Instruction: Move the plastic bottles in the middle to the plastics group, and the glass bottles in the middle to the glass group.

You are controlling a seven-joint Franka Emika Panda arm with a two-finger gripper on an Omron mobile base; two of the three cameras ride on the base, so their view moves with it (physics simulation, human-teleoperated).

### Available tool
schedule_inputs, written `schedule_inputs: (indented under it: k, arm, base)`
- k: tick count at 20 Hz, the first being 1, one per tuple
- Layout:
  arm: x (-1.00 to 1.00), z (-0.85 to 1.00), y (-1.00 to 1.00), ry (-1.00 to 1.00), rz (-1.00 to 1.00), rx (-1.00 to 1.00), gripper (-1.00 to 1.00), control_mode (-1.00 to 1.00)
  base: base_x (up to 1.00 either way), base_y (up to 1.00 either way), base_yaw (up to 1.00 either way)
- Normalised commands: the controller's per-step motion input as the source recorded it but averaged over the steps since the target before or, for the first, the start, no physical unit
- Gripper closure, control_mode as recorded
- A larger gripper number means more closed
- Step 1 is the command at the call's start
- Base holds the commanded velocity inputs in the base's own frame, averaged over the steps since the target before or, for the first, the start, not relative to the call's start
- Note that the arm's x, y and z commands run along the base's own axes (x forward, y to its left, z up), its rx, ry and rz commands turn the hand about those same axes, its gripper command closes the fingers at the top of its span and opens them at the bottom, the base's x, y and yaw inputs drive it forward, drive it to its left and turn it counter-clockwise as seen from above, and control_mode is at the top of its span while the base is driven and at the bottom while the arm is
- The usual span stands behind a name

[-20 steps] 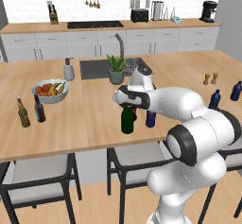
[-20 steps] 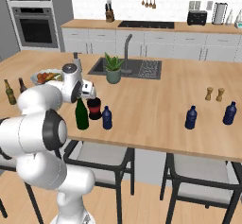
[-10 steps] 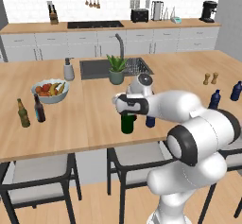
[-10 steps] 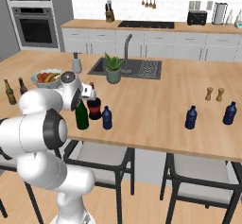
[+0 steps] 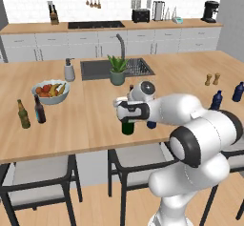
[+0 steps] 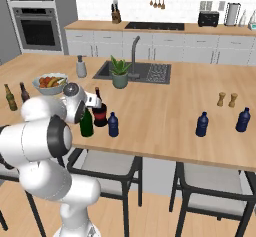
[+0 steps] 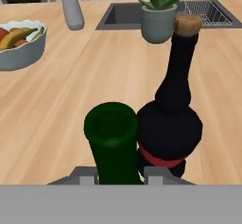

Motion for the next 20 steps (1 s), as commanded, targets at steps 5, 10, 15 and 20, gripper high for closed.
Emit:
schedule_inputs:
  k: [5, 10, 15, 20]
  arm:
    - [-0.29, 0.31, -0.10, 0.00, 0.00, 0.09, 1.00, -1.00]
    - [-0.51, 0.49, -0.06, 0.01, 0.00, 0.07, 1.00, -1.00]
    - [-0.62, 0.52, -0.04, 0.00, 0.00, 0.04, 1.00, -1.00]
    - [-0.67, 0.49, 0.18, 0.00, 0.07, 0.01, 1.00, -1.00]
  base:
    - [0.00, 0.00, 0.00]
    - [0.00, 0.00, 0.00]
    - [0.00, 0.00, 0.00]
    - [0.00, 0.00, 0.00]
